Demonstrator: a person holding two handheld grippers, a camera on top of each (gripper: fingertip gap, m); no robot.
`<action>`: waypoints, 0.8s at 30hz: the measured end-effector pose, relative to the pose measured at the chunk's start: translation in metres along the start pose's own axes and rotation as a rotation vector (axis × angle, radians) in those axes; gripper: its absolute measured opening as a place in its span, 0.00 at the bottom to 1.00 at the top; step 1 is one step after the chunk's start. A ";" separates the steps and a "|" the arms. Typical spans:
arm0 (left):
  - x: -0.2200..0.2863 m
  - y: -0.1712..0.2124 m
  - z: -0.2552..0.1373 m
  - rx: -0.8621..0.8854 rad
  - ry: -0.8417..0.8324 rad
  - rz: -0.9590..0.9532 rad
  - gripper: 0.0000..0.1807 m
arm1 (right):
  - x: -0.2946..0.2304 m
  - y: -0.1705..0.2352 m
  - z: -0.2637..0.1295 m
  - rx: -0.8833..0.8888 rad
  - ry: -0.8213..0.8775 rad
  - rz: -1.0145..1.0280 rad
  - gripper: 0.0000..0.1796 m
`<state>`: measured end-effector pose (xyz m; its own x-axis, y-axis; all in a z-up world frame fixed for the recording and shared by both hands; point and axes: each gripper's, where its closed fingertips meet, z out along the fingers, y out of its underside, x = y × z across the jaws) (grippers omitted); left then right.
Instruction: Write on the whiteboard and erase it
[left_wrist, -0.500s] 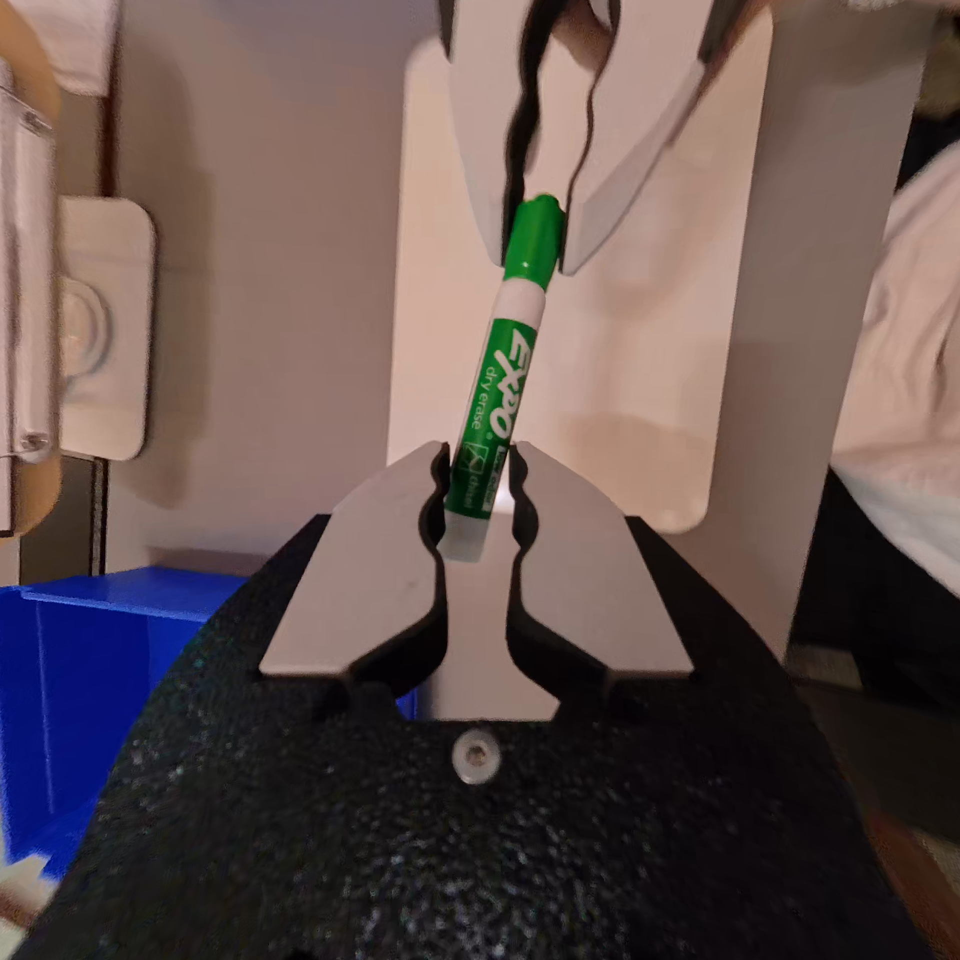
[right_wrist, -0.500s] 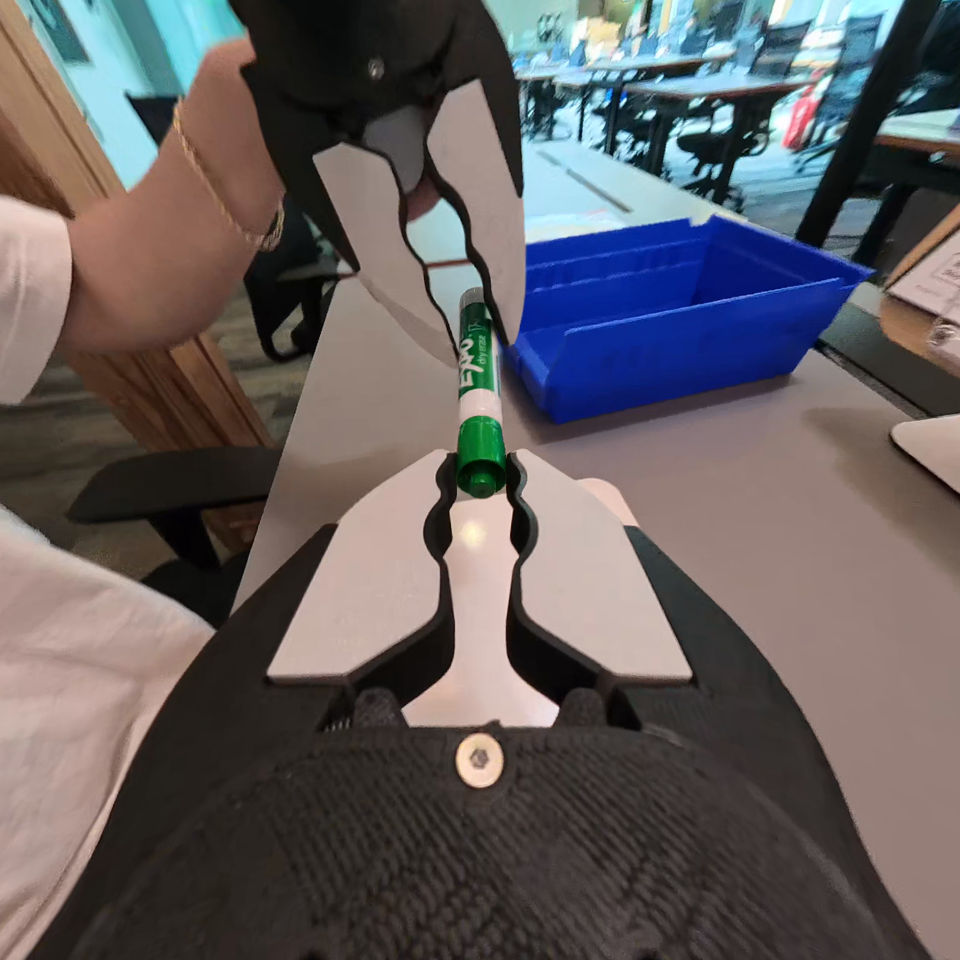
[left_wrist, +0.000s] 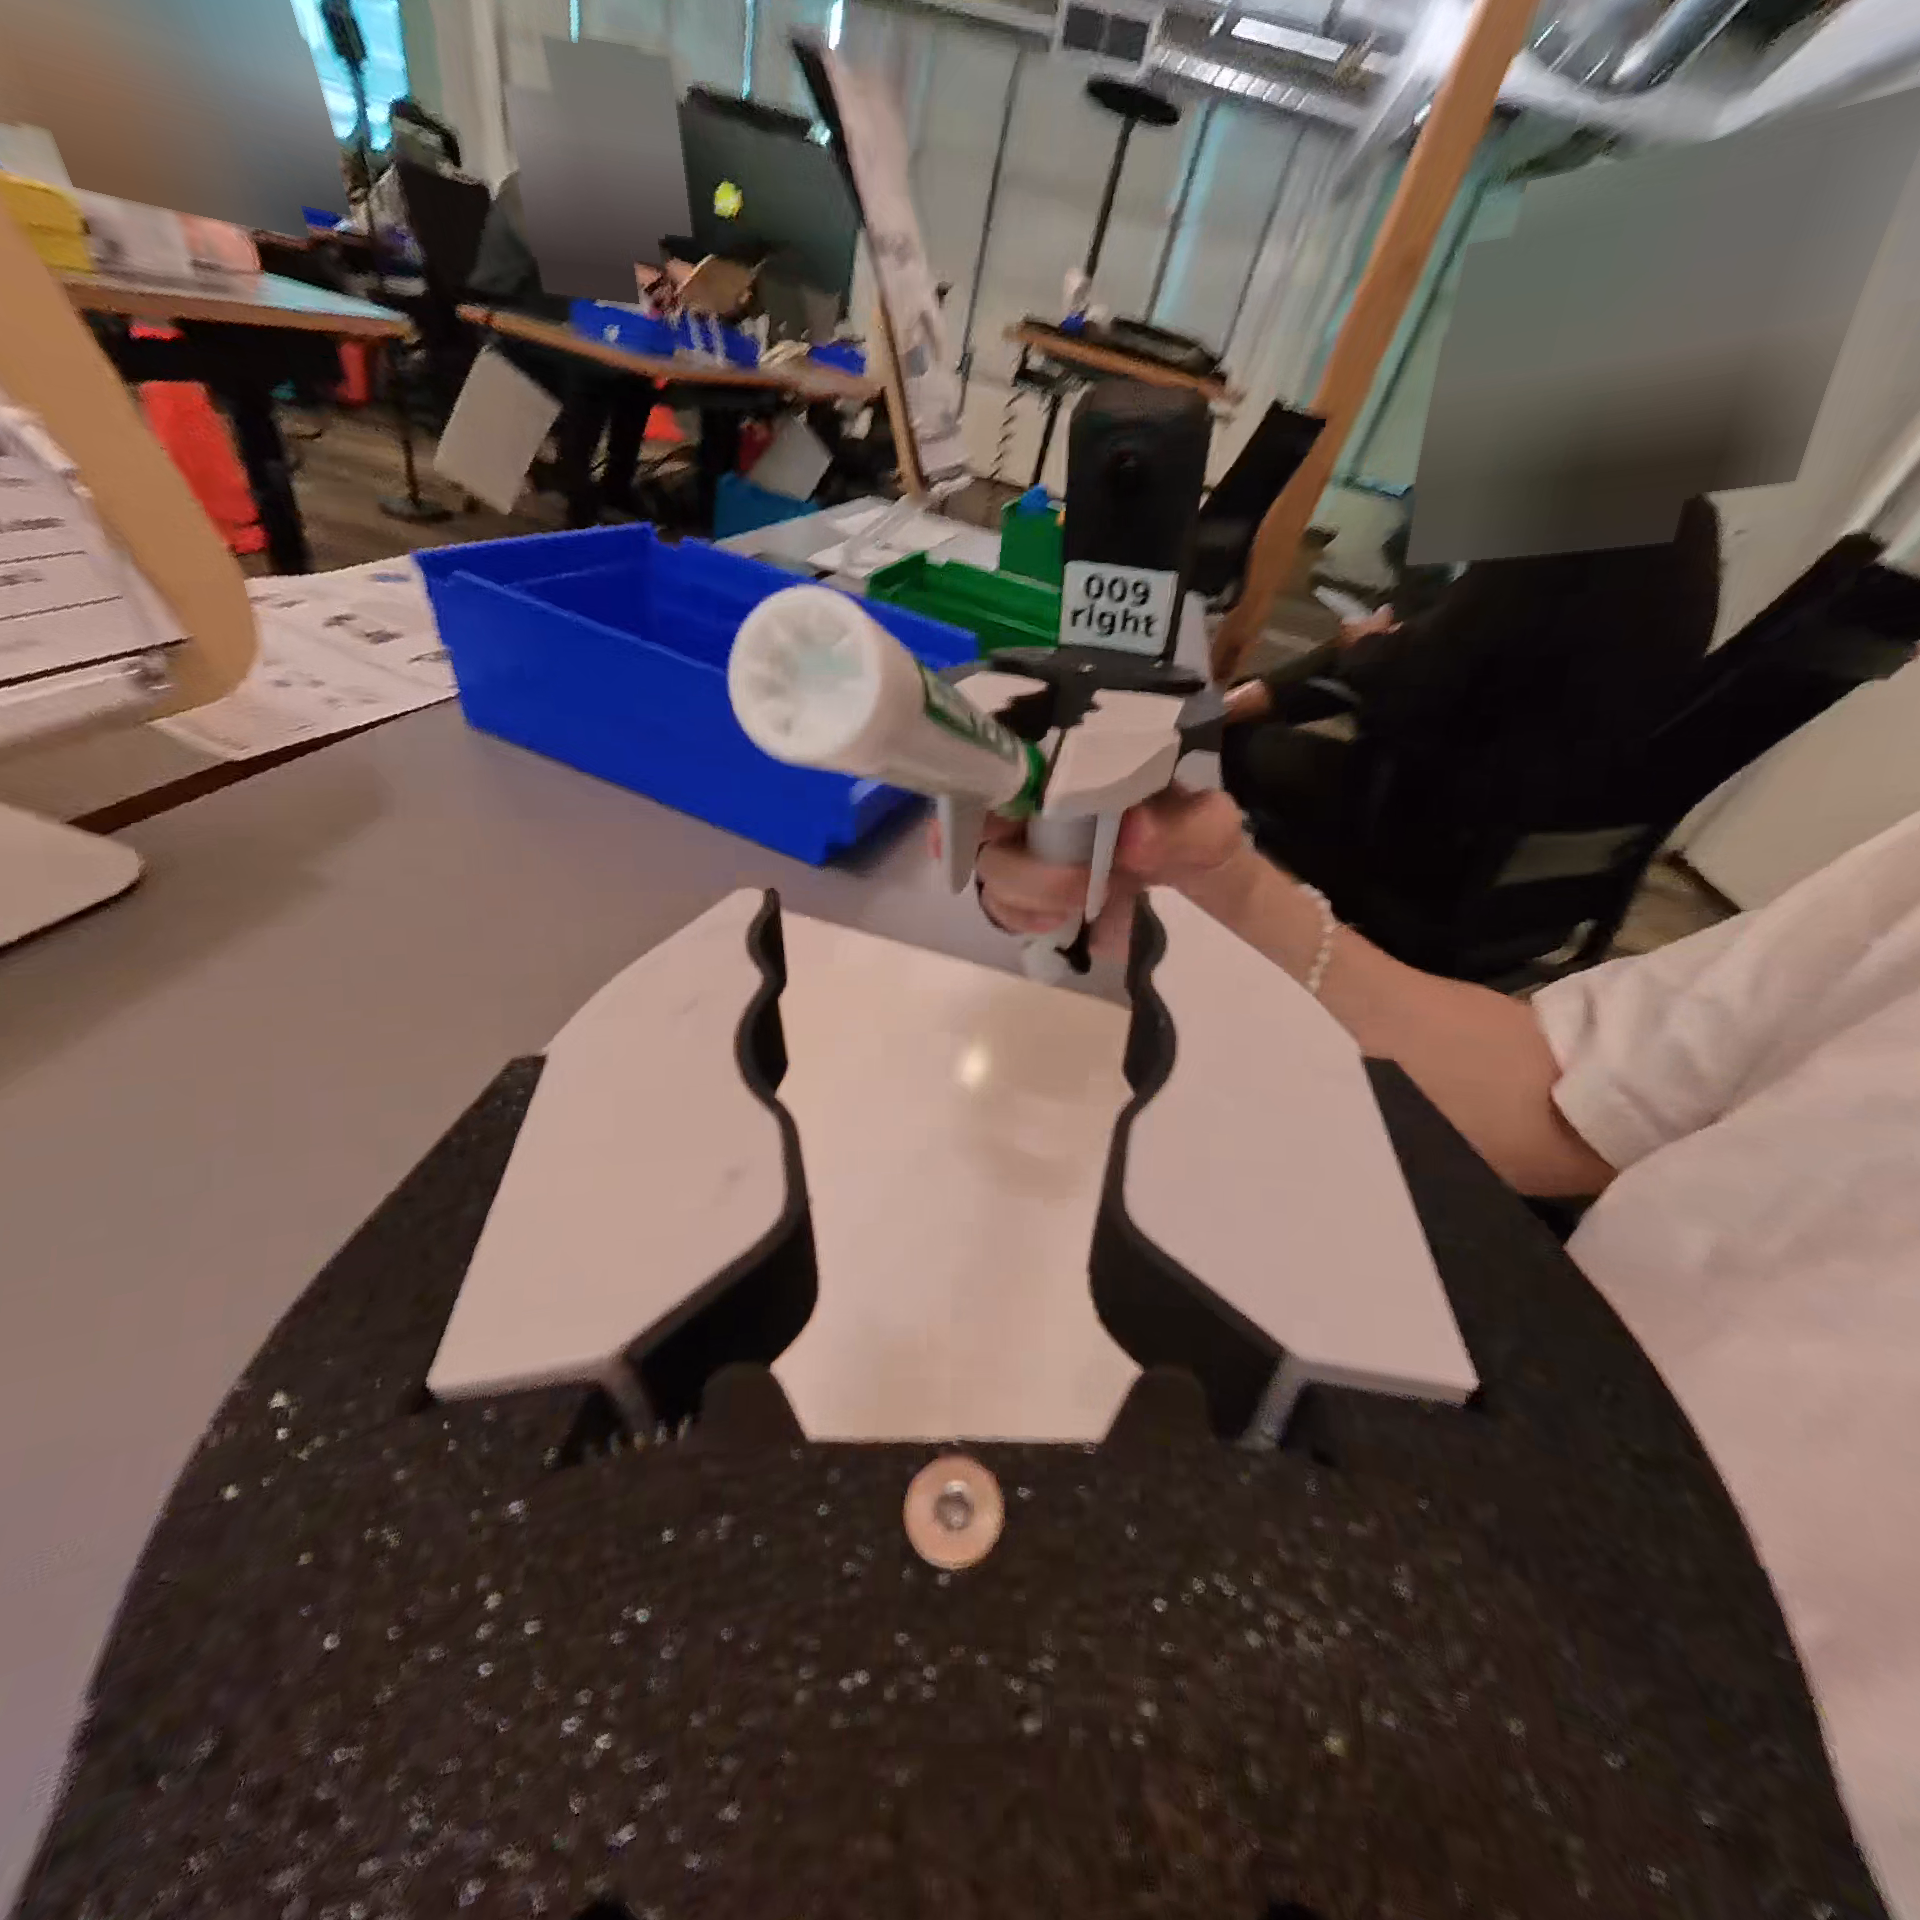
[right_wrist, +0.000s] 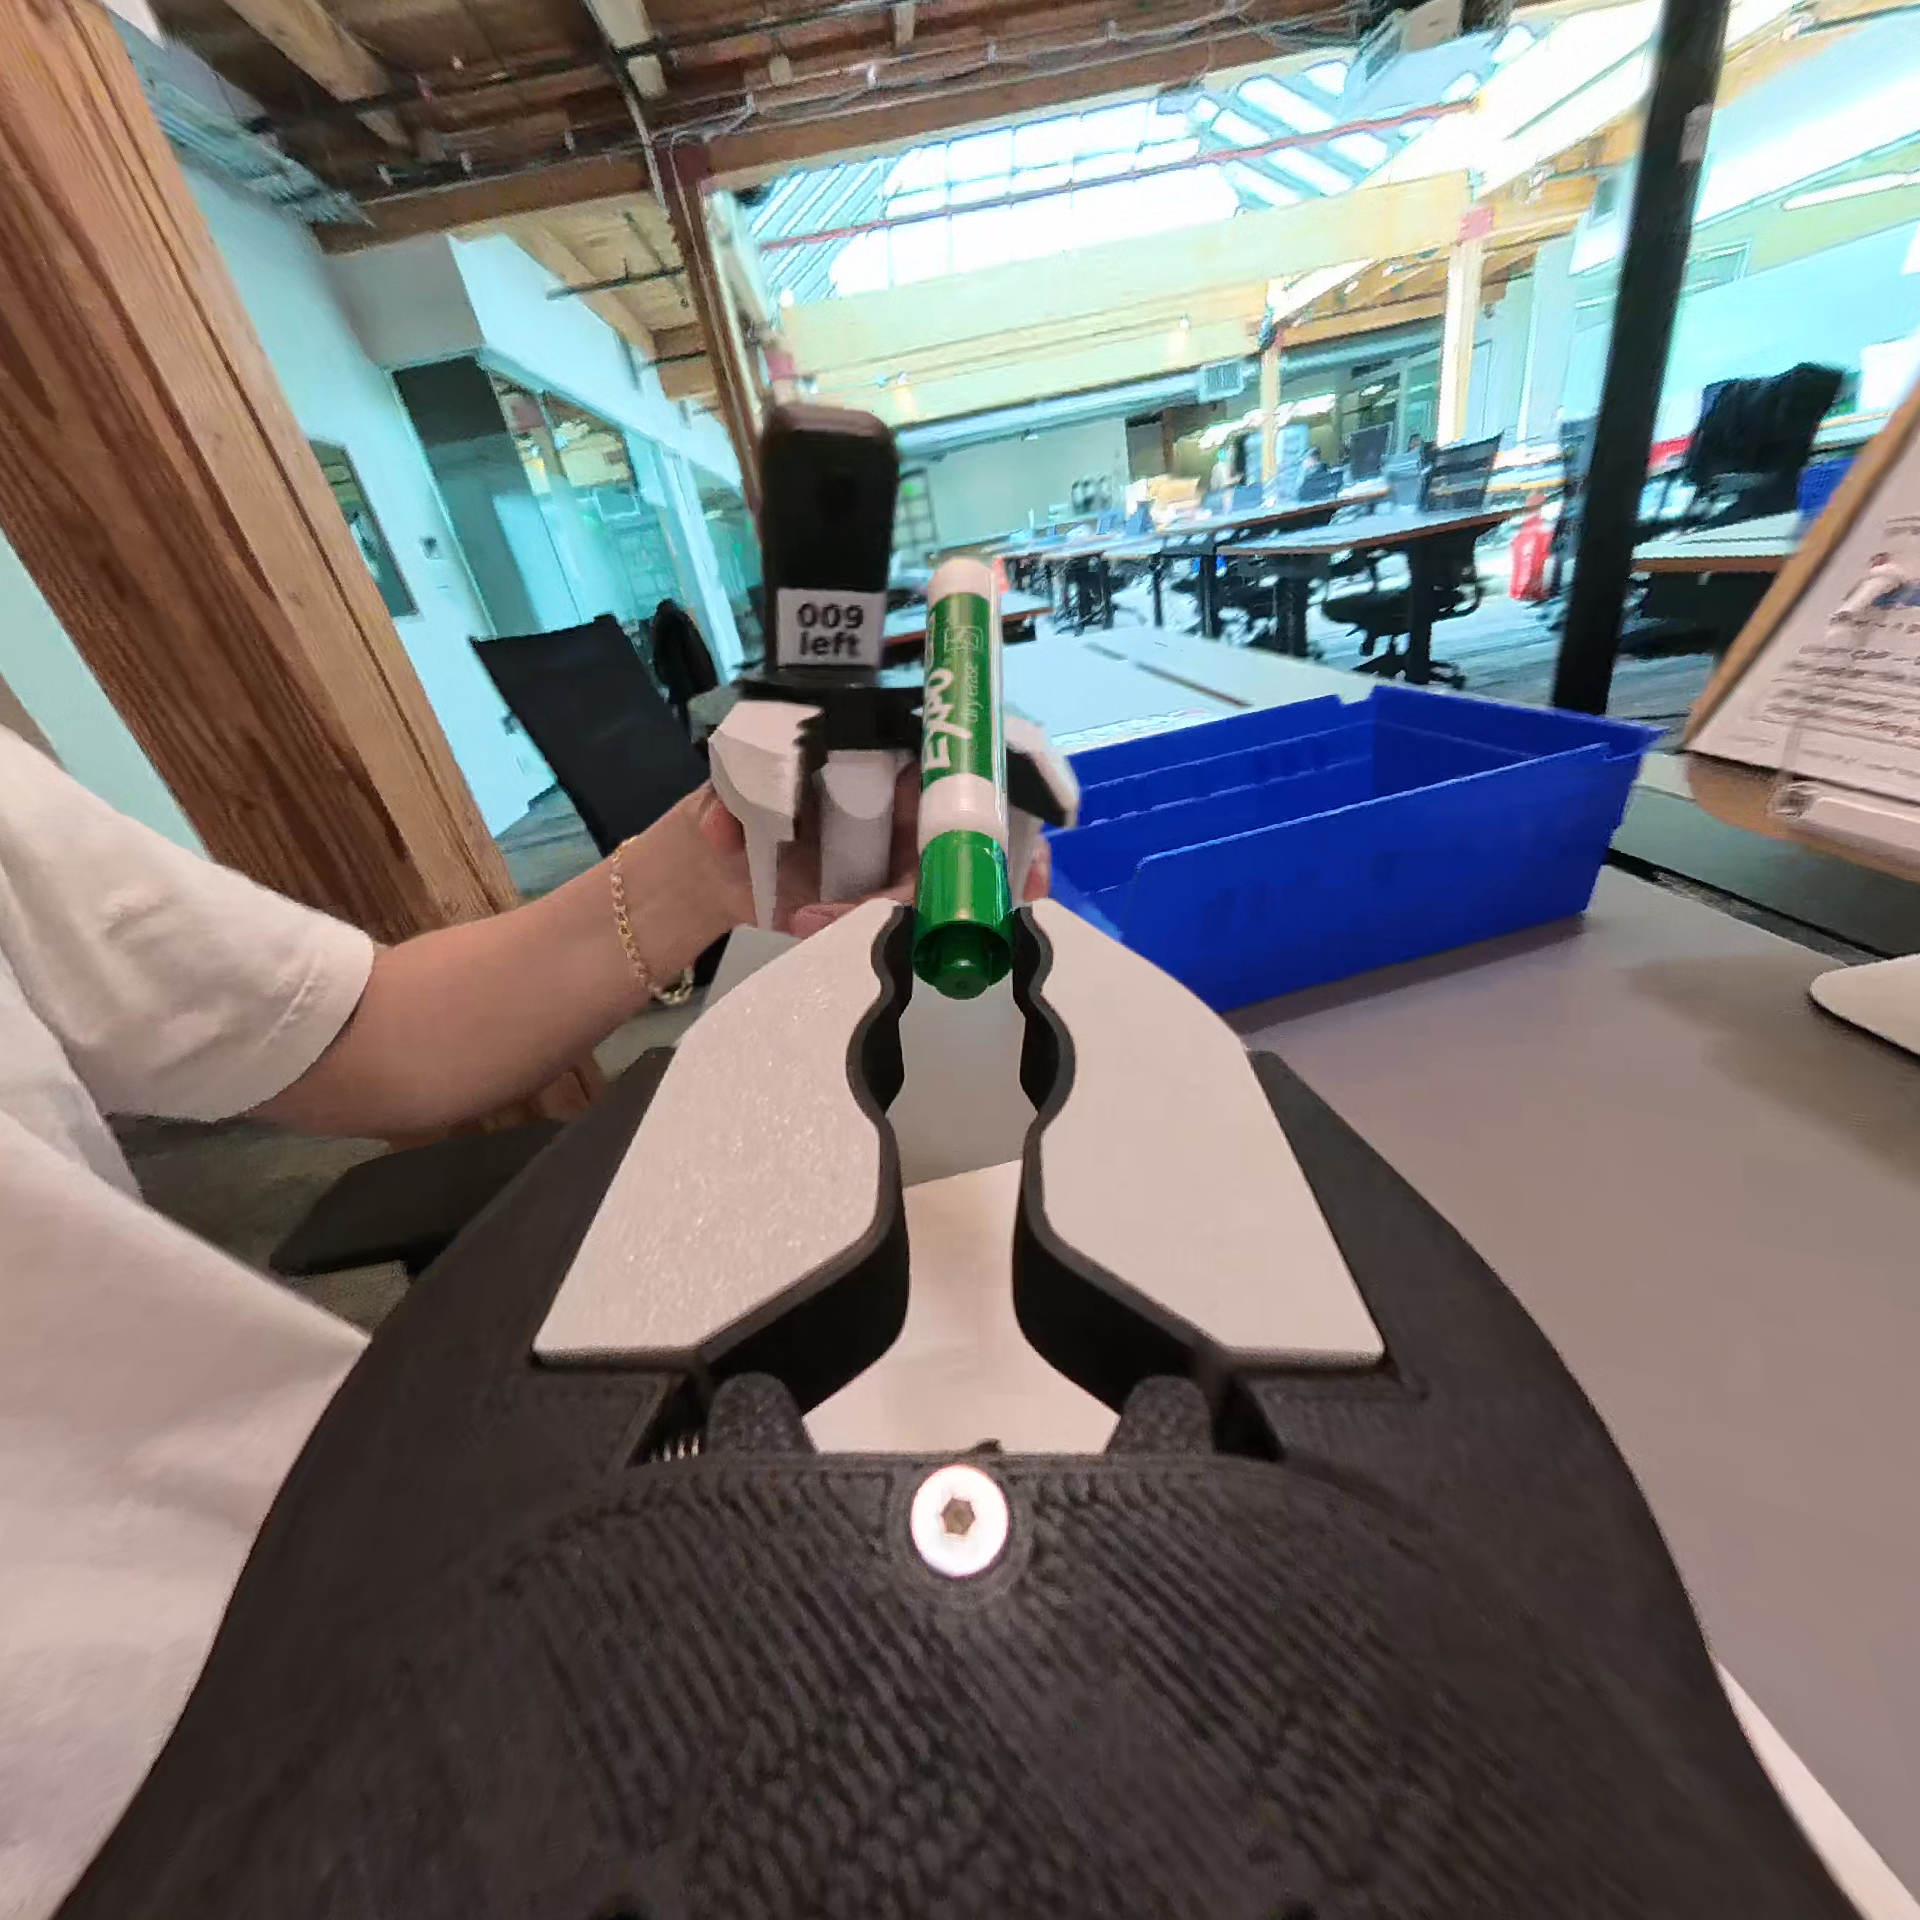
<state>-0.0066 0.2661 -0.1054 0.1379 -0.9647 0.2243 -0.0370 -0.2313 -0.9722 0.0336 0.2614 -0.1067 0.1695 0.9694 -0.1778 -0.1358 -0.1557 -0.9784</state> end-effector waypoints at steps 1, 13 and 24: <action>0.001 0.001 0.004 0.015 0.020 -0.002 0.34 | -0.004 0.005 0.004 -0.026 -0.022 -0.003 0.11; 0.009 0.010 0.017 -0.024 0.163 0.051 0.12 | -0.009 0.032 0.013 -0.186 -0.012 -0.064 0.11; 0.006 0.028 0.011 -0.089 0.150 0.104 0.14 | -0.009 0.049 0.017 -0.371 -0.023 -0.098 0.11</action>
<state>0.0041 0.2553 -0.1324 -0.0202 -0.9903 0.1372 -0.1318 -0.1334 -0.9823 0.0087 0.2481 -0.1513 0.1418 0.9864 -0.0833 0.2432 -0.1163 -0.9630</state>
